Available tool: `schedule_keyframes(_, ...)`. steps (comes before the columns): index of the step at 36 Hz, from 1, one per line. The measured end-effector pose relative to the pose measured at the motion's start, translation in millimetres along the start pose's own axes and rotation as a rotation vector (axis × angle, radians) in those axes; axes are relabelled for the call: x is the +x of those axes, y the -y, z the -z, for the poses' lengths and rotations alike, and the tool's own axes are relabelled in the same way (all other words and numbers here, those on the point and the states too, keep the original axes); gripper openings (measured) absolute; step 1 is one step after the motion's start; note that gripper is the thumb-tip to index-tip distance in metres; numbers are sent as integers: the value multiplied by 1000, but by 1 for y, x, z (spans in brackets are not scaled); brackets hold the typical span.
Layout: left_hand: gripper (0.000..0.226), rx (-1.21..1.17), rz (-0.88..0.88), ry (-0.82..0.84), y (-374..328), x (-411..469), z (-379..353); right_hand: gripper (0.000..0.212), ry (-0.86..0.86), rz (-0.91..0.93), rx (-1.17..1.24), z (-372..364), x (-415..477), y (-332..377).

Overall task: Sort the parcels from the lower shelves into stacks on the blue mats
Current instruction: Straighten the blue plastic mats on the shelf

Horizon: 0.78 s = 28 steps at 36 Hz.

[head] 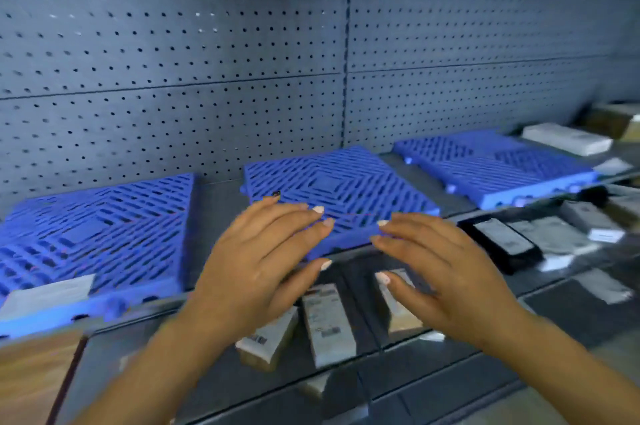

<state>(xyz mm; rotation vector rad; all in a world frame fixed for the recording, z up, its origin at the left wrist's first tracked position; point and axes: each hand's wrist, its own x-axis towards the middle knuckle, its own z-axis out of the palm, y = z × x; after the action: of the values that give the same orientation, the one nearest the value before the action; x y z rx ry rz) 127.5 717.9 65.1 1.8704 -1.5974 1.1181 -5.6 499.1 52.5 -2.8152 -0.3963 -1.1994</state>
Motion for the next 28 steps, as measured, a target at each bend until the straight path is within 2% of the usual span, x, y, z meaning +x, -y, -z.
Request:
schedule_keyframes(13, 42, -229, -66, 114, -134, 130, -145, 35, 34, -196, -251, 134, -129, -125)
schedule_keyframes(20, 48, -313, -55, 186, -170, 192, -219, 35, 23, -322, -321, 159, -162, -189)
schedule_keyframes(28, 50, -379, -59, 227, -190, 249, -318, 35, 56, -359, -392, 167, -178, -286)
